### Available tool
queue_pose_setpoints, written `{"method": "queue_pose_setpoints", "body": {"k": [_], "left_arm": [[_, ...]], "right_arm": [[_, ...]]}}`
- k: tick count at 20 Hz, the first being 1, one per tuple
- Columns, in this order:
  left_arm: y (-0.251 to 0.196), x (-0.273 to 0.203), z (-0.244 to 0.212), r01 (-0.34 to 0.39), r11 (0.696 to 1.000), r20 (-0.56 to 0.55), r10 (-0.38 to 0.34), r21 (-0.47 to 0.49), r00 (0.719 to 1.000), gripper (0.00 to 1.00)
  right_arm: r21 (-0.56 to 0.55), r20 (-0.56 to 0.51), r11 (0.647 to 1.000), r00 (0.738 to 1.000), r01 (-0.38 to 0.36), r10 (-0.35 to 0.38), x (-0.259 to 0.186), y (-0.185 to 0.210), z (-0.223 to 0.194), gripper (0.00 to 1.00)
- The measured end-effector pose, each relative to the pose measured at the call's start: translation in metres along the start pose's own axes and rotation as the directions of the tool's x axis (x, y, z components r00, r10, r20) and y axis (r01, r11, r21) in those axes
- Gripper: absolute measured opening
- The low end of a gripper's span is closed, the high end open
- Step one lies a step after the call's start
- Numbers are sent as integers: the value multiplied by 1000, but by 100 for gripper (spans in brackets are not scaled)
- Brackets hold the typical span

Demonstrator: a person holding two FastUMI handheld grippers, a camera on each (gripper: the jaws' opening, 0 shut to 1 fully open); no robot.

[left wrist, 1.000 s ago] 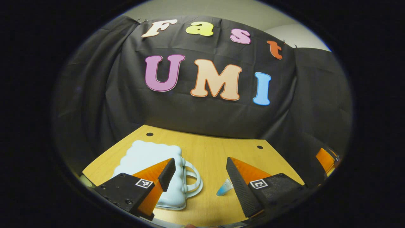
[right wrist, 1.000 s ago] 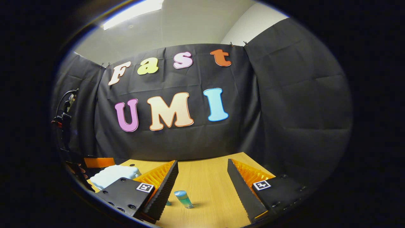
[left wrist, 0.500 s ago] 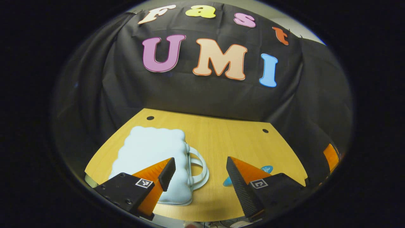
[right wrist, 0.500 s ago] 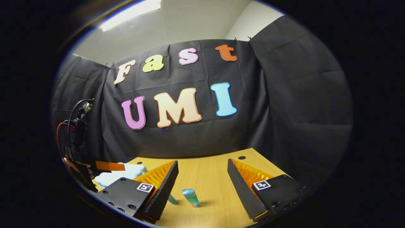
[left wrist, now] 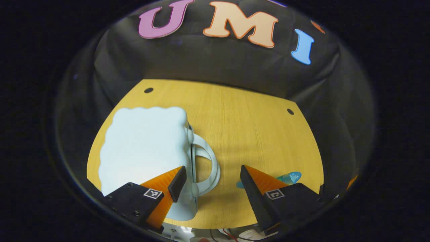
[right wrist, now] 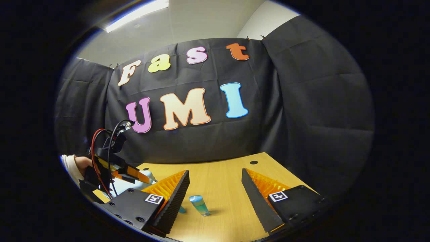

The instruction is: First open the suitcase, pack the skin care products into it, and then close the suitcase.

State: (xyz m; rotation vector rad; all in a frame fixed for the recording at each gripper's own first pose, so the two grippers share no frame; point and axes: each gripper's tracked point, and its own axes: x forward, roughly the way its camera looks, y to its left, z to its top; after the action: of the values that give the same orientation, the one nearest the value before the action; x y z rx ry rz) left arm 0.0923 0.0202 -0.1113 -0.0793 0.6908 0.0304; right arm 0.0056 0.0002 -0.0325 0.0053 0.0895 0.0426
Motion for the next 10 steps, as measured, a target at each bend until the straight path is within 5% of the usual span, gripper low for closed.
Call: {"method": "queue_pose_setpoints", "body": {"k": [10], "left_arm": [[2, 60, -11, -64, 997, -276, 76, 51, 958, 89]], "right_arm": [[36, -31, 997, 998, 63, -62, -8, -26, -10, 98]]}}
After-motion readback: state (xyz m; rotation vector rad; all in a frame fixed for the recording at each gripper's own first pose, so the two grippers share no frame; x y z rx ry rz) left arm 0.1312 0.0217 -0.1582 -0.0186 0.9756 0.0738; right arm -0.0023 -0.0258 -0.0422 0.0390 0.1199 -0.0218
